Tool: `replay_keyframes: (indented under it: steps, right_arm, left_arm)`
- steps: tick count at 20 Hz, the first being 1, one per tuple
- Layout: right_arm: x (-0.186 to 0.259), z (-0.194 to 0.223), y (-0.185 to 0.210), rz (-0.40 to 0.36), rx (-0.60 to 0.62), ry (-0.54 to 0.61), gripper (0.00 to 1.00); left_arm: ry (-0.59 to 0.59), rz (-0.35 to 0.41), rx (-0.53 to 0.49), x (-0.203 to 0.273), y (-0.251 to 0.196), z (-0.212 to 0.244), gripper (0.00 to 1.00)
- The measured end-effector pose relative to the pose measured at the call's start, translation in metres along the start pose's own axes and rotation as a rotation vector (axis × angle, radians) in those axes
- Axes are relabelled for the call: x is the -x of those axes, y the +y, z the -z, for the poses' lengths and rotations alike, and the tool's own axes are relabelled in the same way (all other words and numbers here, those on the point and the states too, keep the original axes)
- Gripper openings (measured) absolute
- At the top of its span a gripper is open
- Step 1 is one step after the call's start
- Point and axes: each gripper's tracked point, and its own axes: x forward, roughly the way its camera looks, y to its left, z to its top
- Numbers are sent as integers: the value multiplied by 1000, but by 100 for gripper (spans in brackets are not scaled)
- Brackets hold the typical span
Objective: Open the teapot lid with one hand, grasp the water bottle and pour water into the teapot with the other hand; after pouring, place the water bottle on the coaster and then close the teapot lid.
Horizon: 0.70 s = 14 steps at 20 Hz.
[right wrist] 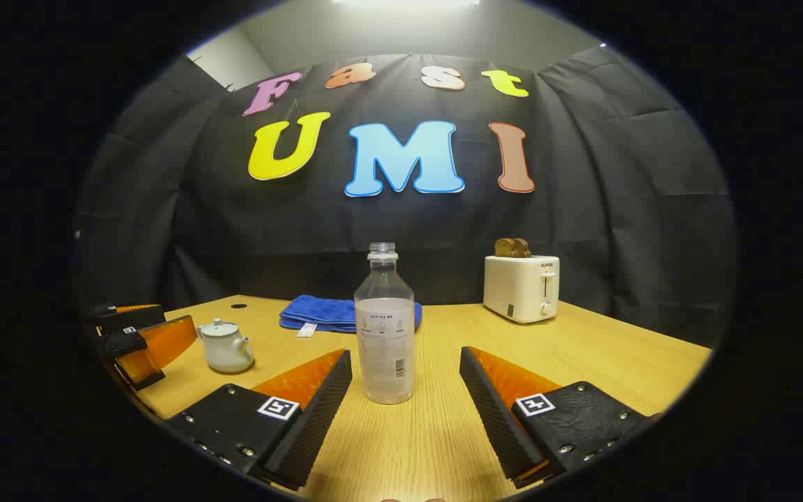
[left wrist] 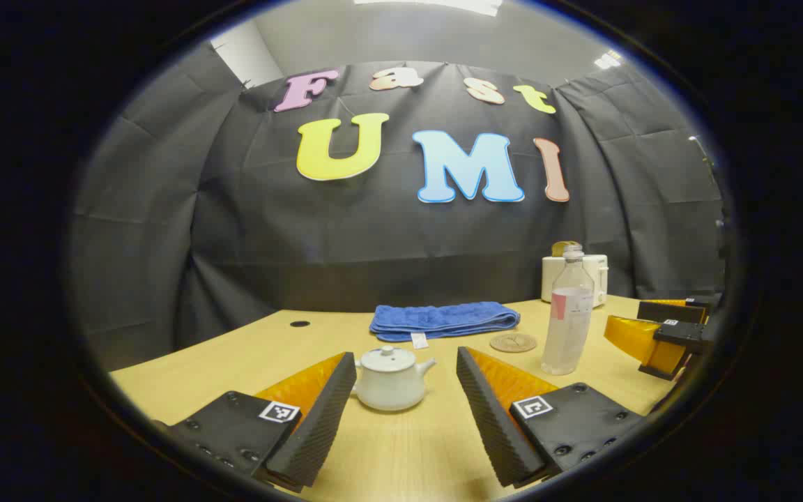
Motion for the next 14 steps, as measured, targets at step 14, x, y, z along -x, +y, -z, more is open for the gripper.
replay_keyframes:
  steps: [14]
  right_arm:
    - [2, -19, 2, -10, 13, -29, 97]
  left_arm:
    - [-17, 3, 21, -8, -3, -19, 99]
